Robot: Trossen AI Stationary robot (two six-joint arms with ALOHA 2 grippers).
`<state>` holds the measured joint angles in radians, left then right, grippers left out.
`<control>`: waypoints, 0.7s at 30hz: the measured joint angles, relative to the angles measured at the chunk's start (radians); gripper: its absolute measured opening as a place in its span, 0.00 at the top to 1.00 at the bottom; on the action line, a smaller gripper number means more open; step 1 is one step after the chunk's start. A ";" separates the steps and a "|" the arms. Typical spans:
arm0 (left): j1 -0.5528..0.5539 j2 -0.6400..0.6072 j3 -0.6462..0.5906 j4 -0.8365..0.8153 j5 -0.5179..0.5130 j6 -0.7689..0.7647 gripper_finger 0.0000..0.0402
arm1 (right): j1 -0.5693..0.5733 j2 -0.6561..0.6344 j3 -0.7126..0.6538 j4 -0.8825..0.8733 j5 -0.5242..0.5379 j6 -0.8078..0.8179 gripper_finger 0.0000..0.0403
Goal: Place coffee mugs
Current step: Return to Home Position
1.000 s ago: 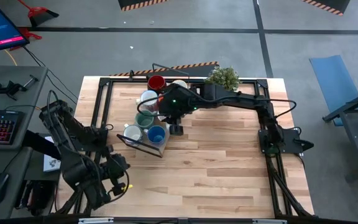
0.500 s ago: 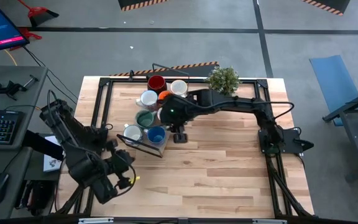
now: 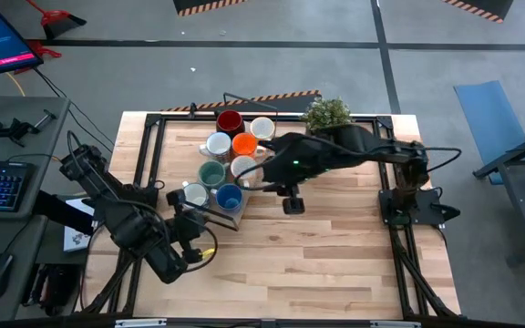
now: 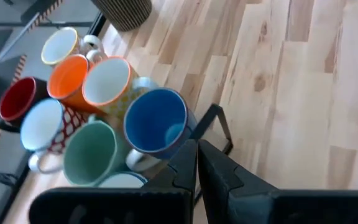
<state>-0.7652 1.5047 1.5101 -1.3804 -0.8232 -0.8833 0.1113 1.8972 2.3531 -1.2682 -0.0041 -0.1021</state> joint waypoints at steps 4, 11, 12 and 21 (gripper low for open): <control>0.022 0.000 0.000 0.018 0.001 0.083 0.98 | 0.022 -0.039 -0.007 -0.023 0.005 0.008 0.77; 0.054 0.000 0.000 0.070 0.006 0.077 0.98 | 0.042 -0.274 -0.420 0.171 0.075 0.088 0.77; 0.057 0.000 0.000 0.070 0.010 0.077 0.98 | 0.046 -0.329 -0.513 0.237 0.075 0.107 0.77; 0.066 0.000 0.000 0.070 0.028 0.076 0.98 | 0.098 -0.762 -1.141 0.847 0.008 0.218 0.77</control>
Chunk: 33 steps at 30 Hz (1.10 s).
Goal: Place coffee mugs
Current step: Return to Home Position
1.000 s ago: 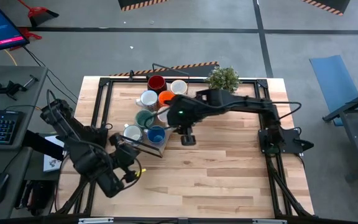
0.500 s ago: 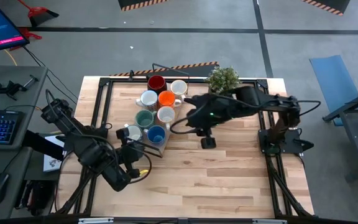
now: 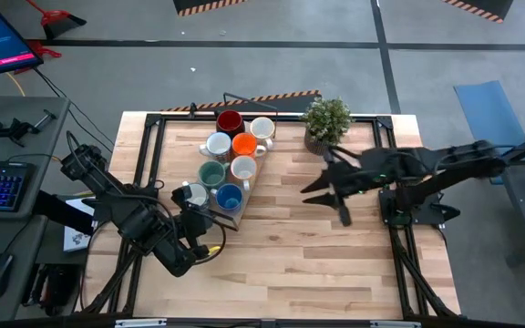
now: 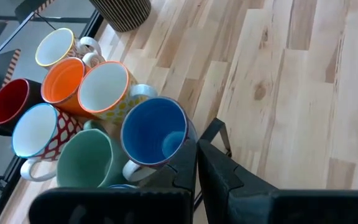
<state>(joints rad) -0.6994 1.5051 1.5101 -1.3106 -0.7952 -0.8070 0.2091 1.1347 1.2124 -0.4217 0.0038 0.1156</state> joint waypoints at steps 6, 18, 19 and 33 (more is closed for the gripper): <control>0.000 0.000 0.000 0.001 0.000 0.000 0.98 | 0.058 -0.164 -0.230 0.204 0.022 0.042 0.77; 0.000 0.000 0.000 0.008 0.000 -0.001 0.98 | 0.083 -0.270 -0.546 0.408 0.069 -0.089 0.77; 0.000 0.000 0.000 0.008 0.000 -0.002 0.98 | 0.077 -0.282 -0.568 0.416 0.073 -0.081 0.77; 0.000 0.000 0.000 0.039 0.000 -0.002 0.98 | 0.025 -0.661 -0.979 0.606 0.126 -0.071 0.77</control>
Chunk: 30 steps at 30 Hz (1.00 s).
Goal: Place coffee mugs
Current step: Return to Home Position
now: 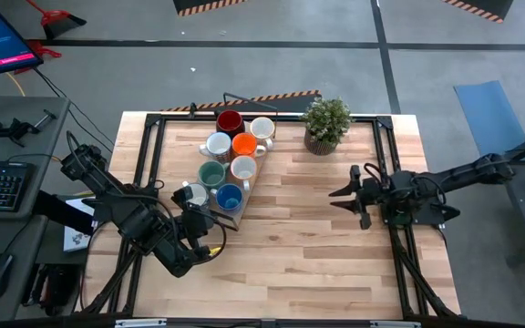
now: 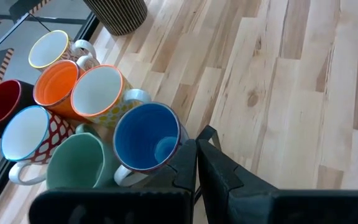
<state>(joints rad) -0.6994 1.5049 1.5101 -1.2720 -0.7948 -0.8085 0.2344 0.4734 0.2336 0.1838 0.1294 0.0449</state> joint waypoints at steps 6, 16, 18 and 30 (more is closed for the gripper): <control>0.000 0.000 0.000 0.000 0.000 0.000 0.98 | -0.006 -0.171 -0.124 -0.006 -0.011 0.026 0.77; 0.000 0.000 0.000 0.000 0.000 0.000 0.98 | -0.006 -0.268 -0.212 -0.014 -0.014 0.002 0.77; 0.000 0.000 0.000 -0.001 0.000 0.000 0.98 | -0.006 -0.283 -0.223 -0.019 -0.014 0.000 0.77; 0.000 0.000 0.000 -0.001 0.000 0.000 0.98 | -0.007 -0.321 -0.223 -0.054 -0.023 -0.022 0.77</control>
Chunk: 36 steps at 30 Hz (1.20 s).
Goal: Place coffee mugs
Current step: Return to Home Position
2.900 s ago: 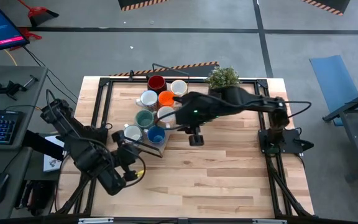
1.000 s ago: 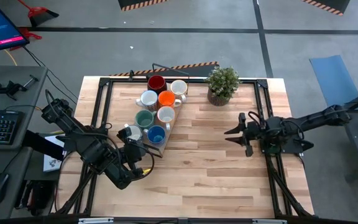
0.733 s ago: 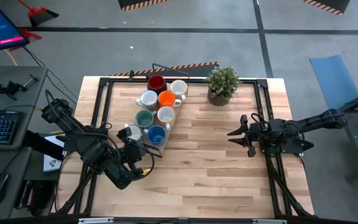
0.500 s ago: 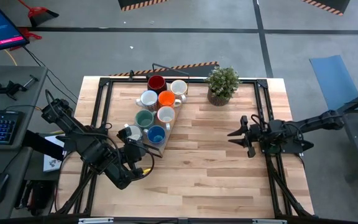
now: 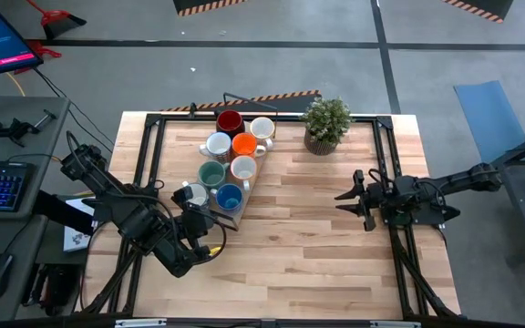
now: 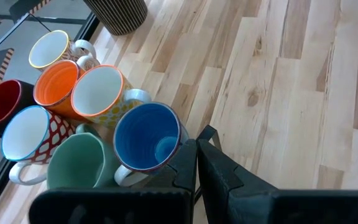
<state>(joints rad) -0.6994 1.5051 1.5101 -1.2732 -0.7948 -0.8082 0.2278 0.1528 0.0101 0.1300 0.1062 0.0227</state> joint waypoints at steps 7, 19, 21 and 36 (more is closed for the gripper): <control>0.000 0.000 0.000 0.000 0.000 0.000 0.98 | -0.086 -0.101 0.000 -0.100 -0.025 0.003 0.77; 0.000 0.000 0.000 0.000 0.000 0.000 0.98 | -0.191 -0.152 0.000 -0.112 -0.102 0.003 0.77; 0.000 0.000 0.000 0.000 0.000 0.000 0.98 | -0.191 -0.141 0.000 -0.112 -0.100 0.003 0.77; 0.000 0.000 0.000 0.000 0.000 0.000 0.98 | -0.191 -0.138 -0.001 -0.112 -0.100 0.003 0.77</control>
<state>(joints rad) -0.6996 1.5047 1.5101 -1.2732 -0.7950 -0.8082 0.0368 0.0147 0.0093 0.0177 0.0063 0.0257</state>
